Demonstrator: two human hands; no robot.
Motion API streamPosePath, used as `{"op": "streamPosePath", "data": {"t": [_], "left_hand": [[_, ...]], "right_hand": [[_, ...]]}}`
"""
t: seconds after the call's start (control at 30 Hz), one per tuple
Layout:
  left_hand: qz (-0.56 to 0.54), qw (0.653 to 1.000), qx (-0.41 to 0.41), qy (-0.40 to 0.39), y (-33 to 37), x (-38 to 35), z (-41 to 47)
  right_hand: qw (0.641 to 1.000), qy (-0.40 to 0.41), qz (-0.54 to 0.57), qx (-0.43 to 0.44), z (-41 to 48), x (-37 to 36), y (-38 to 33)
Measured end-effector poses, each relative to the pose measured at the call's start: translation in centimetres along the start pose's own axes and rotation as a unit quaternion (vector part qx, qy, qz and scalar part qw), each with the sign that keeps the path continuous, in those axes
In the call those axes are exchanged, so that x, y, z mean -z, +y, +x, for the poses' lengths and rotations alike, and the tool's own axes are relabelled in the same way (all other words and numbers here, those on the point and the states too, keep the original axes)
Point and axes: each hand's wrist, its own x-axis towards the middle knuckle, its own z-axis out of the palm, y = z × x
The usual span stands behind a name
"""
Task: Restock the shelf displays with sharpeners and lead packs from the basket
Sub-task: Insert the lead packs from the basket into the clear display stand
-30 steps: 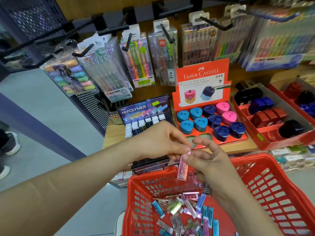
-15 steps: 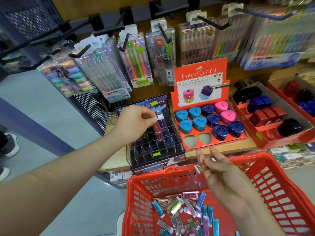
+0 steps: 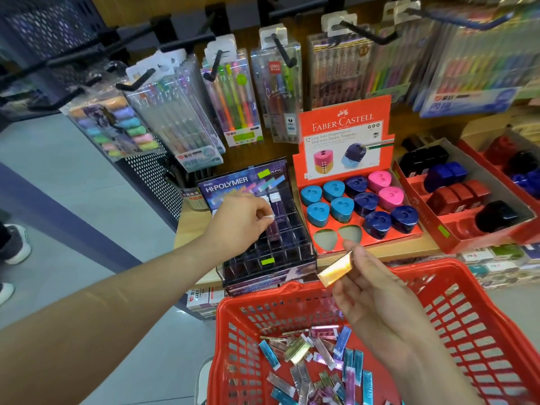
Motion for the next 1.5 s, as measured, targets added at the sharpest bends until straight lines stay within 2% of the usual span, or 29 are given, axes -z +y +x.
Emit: {"op": "streamPosePath", "data": {"t": [0.17,0.23,0.27,0.3,0.33,0.37,0.4,0.47,0.57,0.73,0.9,1.1,1.2,1.33,1.4,1.5], "left_hand": [[0.045,0.999,-0.004,-0.024,0.0,0.1,0.1],[0.018,0.999,0.022,-0.023,0.7,0.9,0.0],[-0.031,0.998,0.049,-0.025,1.4,1.6,-0.1],[-0.114,0.989,0.087,-0.044,2.2,2.4,-0.3],[-0.221,0.963,0.130,-0.088,3.1,3.2,-0.4],[-0.319,0.921,0.164,-0.153,4.1,3.8,-0.7],[-0.381,0.882,0.176,-0.214,4.9,4.2,-1.2],[-0.413,0.851,0.158,-0.282,6.1,4.1,-2.5],[-0.434,0.841,0.159,-0.282,6.3,3.5,-4.1],[-0.491,0.809,0.242,-0.211,4.1,4.3,-4.8],[-0.495,0.811,0.267,-0.160,1.9,6.1,-4.2],[-0.486,0.815,0.258,-0.181,0.2,7.0,-3.9],[-0.457,0.842,0.242,-0.155,-0.7,7.4,-3.8],[-0.312,0.930,0.191,-0.044,-3.4,8.3,-3.1],[-0.232,0.955,0.186,-0.011,-4.8,8.8,-2.8],[-0.157,0.973,0.165,-0.027,-5.8,8.9,-2.9]], "right_hand": [[0.999,0.003,-0.030,0.013,-0.1,-0.1,-0.1],[0.998,0.012,-0.057,0.024,-0.1,-0.3,-0.1],[0.997,0.013,-0.073,0.035,-0.1,-0.4,-0.1],[0.995,0.014,-0.090,0.049,-0.1,-0.5,-0.1],[0.991,0.013,-0.113,0.067,-0.2,-0.6,-0.1],[0.985,0.016,-0.150,0.089,-0.3,-0.7,-0.2],[0.973,0.020,-0.202,0.115,-0.5,-1.0,-0.2],[0.937,0.011,-0.311,0.161,-0.8,-1.7,-0.2],[0.893,-0.021,-0.403,0.199,-0.9,-2.3,0.0],[0.882,-0.081,-0.432,0.169,-0.4,-2.6,0.6],[0.889,-0.104,-0.423,0.141,0.3,-3.3,1.3],[0.887,-0.114,-0.419,0.160,1.0,-4.7,2.5],[0.882,-0.109,-0.421,0.180,1.4,-5.0,2.9],[0.819,-0.041,-0.508,0.262,2.8,-4.1,2.5],[0.785,-0.006,-0.556,0.272,3.3,-3.4,2.0],[0.729,0.017,-0.623,0.282,3.8,-2.8,1.6]]}}
